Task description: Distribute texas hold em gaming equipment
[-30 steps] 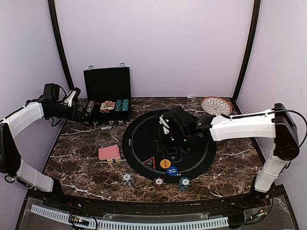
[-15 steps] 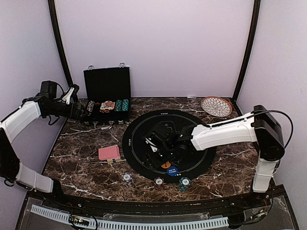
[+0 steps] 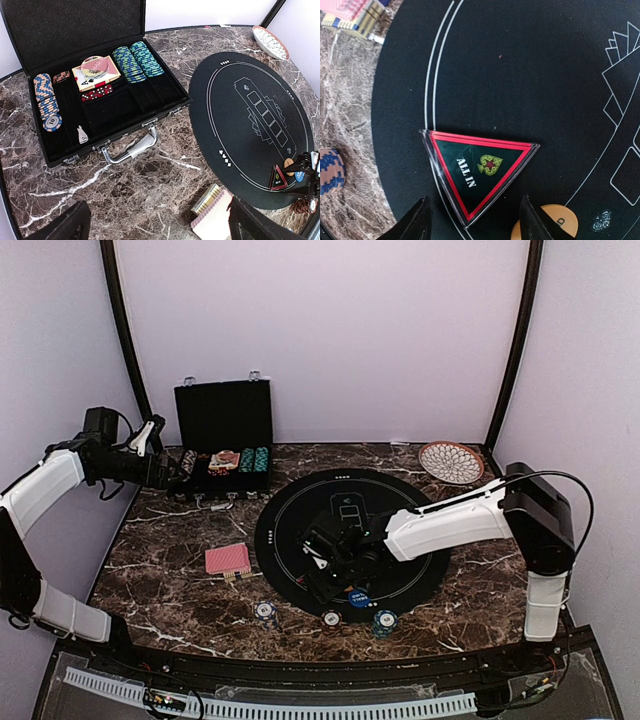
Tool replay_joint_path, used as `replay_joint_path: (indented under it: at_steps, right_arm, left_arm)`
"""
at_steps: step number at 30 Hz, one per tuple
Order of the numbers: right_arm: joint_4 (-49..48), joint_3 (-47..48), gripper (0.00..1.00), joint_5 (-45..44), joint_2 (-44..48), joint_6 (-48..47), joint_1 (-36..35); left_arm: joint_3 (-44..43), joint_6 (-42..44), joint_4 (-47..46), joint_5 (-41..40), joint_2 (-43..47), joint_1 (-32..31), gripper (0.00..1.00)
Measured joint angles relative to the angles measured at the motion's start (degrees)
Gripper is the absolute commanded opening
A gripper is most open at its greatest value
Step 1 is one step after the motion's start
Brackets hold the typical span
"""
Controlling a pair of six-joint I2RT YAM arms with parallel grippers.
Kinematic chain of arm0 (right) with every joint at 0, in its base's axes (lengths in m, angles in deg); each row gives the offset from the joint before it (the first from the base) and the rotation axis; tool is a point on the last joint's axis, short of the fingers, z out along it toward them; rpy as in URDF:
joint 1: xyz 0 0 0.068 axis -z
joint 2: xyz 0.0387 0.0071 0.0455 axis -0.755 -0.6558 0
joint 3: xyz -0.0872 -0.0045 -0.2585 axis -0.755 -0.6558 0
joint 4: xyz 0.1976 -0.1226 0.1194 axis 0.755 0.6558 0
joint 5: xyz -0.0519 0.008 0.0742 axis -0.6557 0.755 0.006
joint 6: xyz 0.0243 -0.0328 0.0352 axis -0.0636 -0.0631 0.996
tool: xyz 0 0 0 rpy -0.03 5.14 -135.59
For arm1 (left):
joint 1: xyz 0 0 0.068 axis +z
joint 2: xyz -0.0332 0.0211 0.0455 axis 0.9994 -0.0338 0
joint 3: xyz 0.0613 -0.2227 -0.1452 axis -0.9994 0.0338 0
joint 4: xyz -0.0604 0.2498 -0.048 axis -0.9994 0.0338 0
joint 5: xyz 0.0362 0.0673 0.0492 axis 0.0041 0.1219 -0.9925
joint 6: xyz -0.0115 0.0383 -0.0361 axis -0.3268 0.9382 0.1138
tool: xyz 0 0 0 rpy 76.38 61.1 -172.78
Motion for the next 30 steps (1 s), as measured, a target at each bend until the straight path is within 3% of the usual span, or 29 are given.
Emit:
replay_joint_path:
  at_steps: [12, 21, 30]
  right_arm:
    - [-0.1, 1.9, 0.37, -1.0, -2.1, -1.3, 0.8]
    - [-0.3, 6.9, 0.28, -1.5, -5.9, -1.5, 1.5]
    - [-1.4, 19.5, 0.24, -2.7, -14.9, -2.8, 3.5]
  left_arm:
    - [-0.1, -0.9, 0.2, 0.6, 0.5, 0.0, 0.99]
    - [-0.7, -1.0, 0.5, 0.6, 0.6, 0.0, 0.99]
    - [-0.7, -1.0, 1.2, 0.8, 0.7, 0.0, 0.99]
